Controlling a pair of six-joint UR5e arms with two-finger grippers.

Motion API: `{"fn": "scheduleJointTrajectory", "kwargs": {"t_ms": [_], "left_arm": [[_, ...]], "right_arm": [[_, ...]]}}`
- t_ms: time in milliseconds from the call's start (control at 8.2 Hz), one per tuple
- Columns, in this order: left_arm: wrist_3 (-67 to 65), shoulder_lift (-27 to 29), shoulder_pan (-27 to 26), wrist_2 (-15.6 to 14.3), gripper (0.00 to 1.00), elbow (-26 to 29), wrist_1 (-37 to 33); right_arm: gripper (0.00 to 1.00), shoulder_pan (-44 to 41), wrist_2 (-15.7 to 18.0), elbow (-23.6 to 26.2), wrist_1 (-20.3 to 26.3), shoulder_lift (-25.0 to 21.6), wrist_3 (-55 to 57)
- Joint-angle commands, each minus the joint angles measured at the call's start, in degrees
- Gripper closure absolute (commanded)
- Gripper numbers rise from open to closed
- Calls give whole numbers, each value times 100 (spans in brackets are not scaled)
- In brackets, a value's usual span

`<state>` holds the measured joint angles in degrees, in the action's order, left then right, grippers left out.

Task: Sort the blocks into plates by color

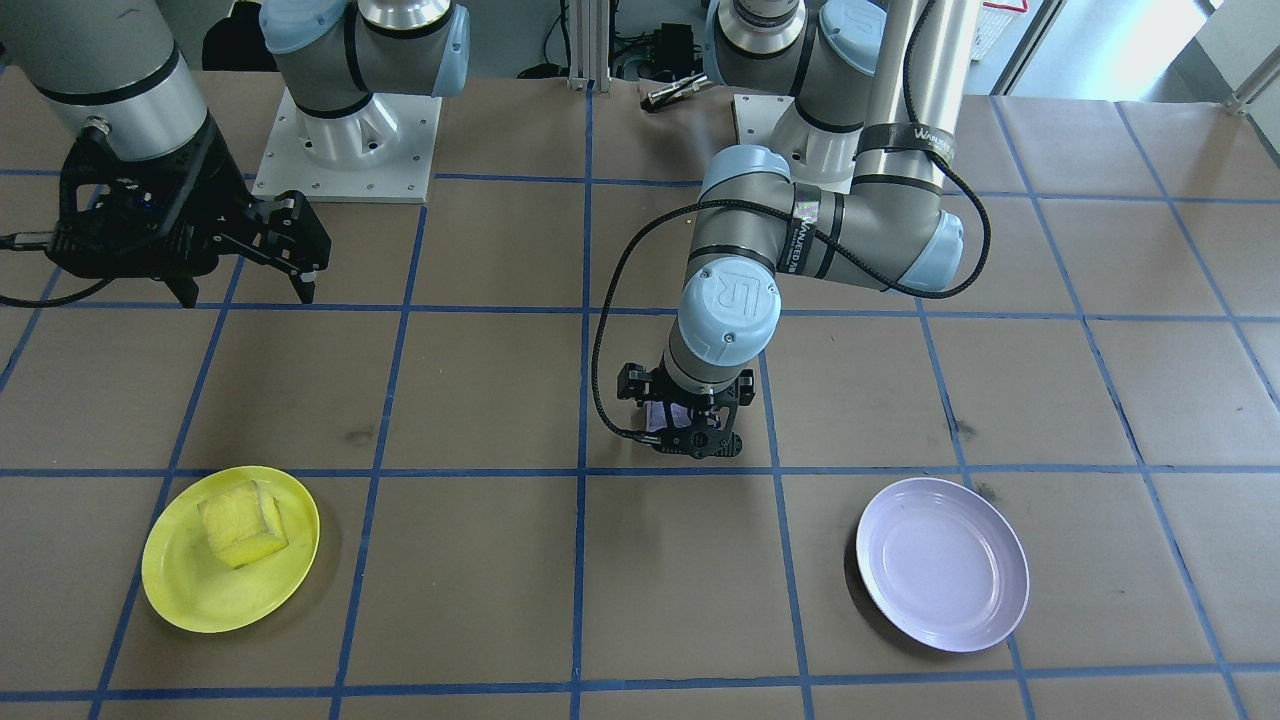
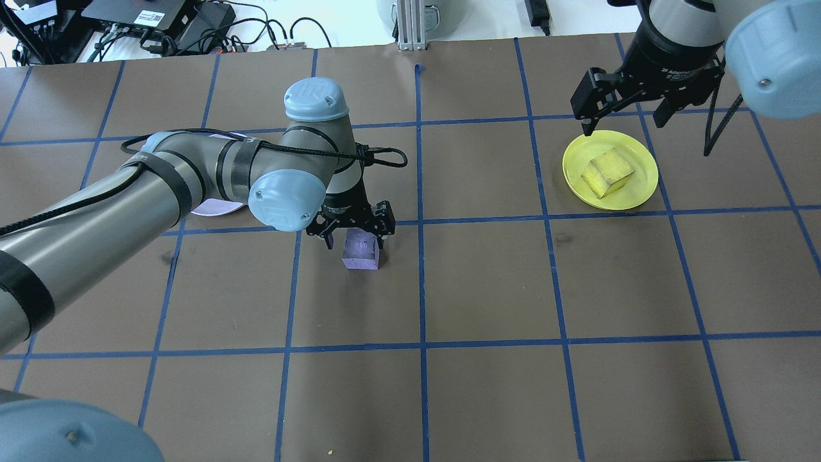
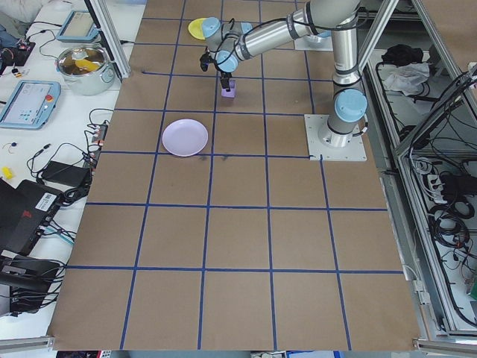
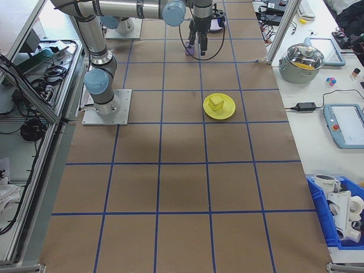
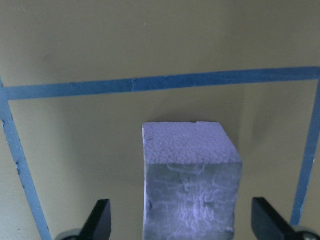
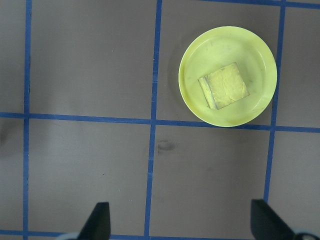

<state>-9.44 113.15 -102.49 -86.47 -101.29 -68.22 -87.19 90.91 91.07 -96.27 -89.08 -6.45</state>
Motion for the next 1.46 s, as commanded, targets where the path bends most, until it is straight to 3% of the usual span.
{"fn": "scheduleJointTrajectory", "kwargs": {"t_ms": [0, 366, 488, 854, 976, 1098, 1220, 1341], "left_arm": [[12, 136, 1, 33, 0, 4, 37], [21, 427, 1, 51, 2, 4, 573], [30, 427, -8, 42, 24, -5, 547], [65, 331, 1, 77, 27, -179, 503], [196, 304, 1, 77, 46, -172, 503], [806, 295, 18, 51, 76, -128, 494], [934, 286, 166, 16, 80, -128, 251], [961, 260, 429, -19, 83, -102, -474]], "right_arm": [[0, 0, 6, 8, -32, 22, 3], [0, 9, 94, 8, -32, 13, -6], [0, 9, 85, 8, -32, 5, -6], [0, 9, 94, 8, -32, 31, -94], [0, 9, 85, 8, -32, 31, -94], [0, 9, 94, 8, -32, 31, -94], [0, 9, 94, 16, -32, 31, -94], [0, 9, 94, 16, -32, 31, -94]]}}
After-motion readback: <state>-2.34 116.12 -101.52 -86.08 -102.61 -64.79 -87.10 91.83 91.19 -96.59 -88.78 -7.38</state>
